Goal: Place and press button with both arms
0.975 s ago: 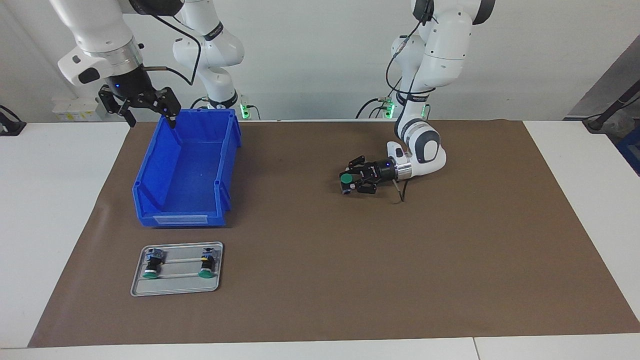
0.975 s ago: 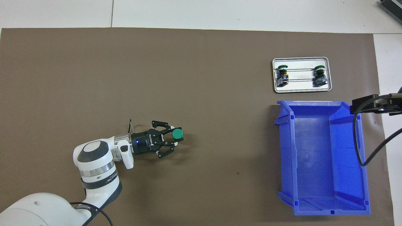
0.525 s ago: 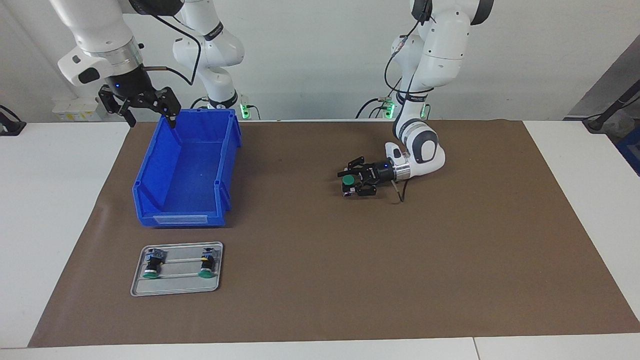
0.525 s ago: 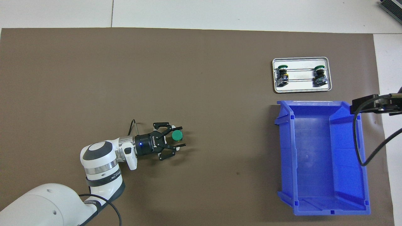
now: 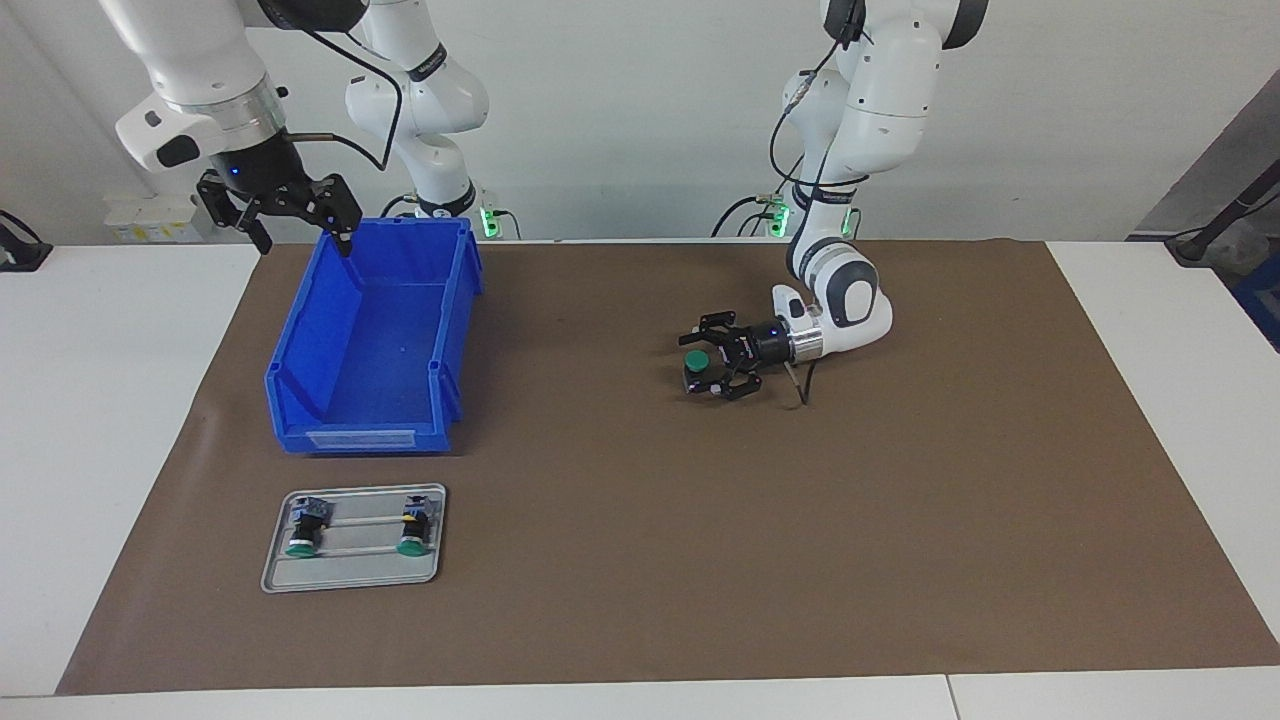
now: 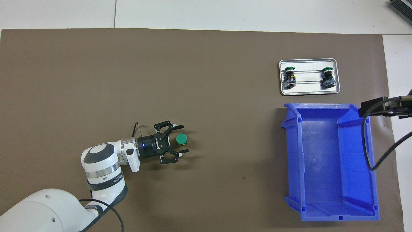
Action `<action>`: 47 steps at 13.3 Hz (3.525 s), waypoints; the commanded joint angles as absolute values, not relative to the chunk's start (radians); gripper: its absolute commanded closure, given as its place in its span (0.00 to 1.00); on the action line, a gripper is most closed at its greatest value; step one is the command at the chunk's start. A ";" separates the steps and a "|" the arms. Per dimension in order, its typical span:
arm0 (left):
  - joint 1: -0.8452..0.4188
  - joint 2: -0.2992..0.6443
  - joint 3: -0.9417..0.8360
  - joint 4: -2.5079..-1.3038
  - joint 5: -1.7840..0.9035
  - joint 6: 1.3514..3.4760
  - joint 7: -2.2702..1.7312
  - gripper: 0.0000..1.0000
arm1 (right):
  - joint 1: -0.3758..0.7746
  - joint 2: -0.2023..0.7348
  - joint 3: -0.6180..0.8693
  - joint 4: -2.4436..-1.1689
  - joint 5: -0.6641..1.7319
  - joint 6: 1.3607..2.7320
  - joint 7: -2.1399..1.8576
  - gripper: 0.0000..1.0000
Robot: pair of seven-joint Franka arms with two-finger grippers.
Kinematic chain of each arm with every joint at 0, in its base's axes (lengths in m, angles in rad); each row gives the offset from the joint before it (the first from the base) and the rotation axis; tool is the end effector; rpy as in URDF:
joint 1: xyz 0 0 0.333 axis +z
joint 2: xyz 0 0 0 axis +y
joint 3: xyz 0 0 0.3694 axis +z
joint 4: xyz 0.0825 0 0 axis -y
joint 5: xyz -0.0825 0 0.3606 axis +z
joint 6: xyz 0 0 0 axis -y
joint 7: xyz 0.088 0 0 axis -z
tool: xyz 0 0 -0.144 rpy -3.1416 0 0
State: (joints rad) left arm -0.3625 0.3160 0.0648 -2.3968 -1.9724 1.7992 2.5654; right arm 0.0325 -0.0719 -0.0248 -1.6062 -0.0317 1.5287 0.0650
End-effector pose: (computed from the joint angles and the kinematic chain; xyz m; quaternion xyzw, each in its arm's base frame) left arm 0.4548 -0.2559 0.2749 0.5938 -0.4244 0.4792 0.4875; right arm 0.5003 -0.0014 0.6585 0.9995 -0.0292 -0.0023 0.0150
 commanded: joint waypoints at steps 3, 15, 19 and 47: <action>-0.368 0.170 0.074 -2.340 -1.983 1.830 2.216 0.02 | 0.020 -0.086 -0.021 -1.617 -0.009 1.525 0.038 0.00; -0.481 0.078 0.038 -1.815 -0.644 2.089 0.444 0.02 | 0.021 -0.086 -0.021 -1.617 -0.009 1.525 0.038 0.00; -0.610 0.060 0.038 -1.832 -0.240 2.001 -0.070 0.14 | 0.021 -0.086 -0.021 -1.617 -0.009 1.525 0.038 0.00; -0.666 0.146 0.040 -2.088 -0.140 2.285 -0.308 0.94 | 0.020 -0.086 -0.021 -1.617 -0.009 1.525 0.038 0.00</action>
State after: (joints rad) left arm -0.6636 0.1204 0.0307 -2.1130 -0.1668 2.3104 -0.2934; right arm 0.0325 -0.0719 -0.0248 -1.6062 -0.0317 1.5287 0.0650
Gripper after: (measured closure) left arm 0.956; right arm 0.000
